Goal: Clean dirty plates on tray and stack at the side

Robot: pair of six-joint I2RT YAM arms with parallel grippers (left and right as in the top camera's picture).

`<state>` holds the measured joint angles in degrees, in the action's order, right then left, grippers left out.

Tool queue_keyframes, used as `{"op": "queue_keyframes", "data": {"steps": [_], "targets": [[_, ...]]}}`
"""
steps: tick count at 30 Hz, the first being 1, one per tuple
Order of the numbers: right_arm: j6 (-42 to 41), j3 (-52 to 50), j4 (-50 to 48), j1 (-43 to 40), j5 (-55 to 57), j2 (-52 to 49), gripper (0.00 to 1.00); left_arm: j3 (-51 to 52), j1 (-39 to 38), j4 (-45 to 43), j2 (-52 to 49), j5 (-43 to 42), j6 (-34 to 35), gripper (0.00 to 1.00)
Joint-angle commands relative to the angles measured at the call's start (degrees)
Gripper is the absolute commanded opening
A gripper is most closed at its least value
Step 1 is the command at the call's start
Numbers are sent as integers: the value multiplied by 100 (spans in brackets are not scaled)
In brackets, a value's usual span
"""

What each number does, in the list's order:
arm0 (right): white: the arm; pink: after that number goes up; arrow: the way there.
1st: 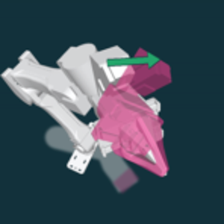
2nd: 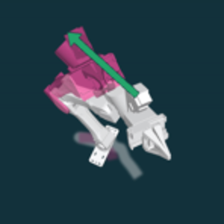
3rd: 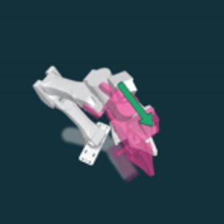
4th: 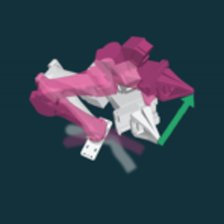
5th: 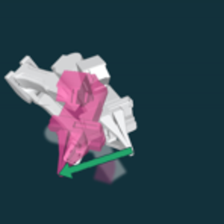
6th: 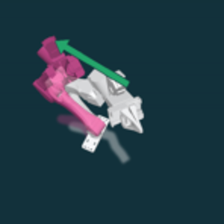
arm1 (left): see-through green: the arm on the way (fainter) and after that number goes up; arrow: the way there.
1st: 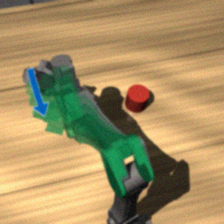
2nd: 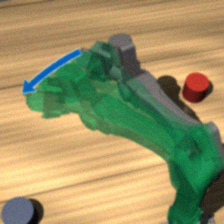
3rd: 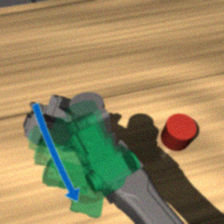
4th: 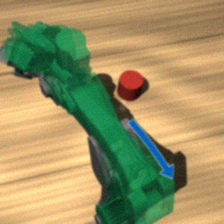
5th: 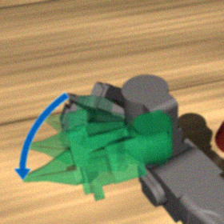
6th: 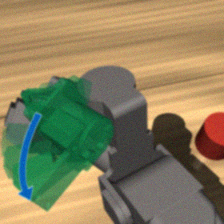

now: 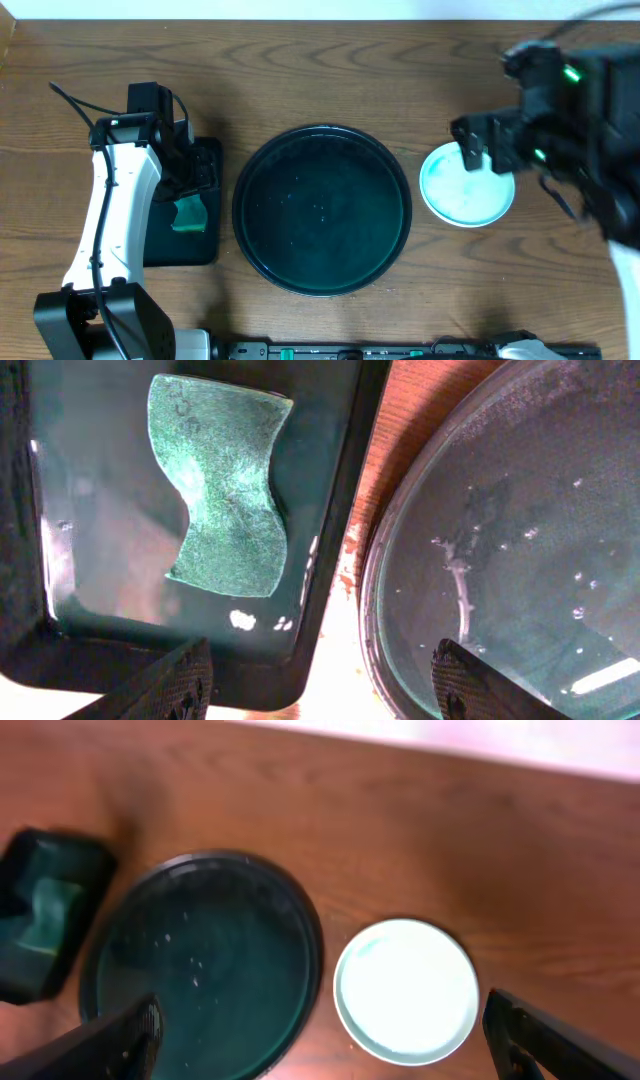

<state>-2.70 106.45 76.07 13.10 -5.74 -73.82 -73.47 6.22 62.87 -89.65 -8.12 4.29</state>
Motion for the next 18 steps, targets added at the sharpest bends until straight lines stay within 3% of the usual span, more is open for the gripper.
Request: {"op": "queue_keyframes", "data": {"steps": [1, 14, 18], "targets": [[44, 72, 22, 44, 81, 350, 99, 2, 24, 20, -20, -66, -59, 71], [46, 4, 146, 48, 223, 1163, 99, 2, 24, 20, -20, -66, -59, 72], [68, -601, -367, 107, 656, 1370, 99, 2, 24, 20, -20, -66, -59, 72]]}}
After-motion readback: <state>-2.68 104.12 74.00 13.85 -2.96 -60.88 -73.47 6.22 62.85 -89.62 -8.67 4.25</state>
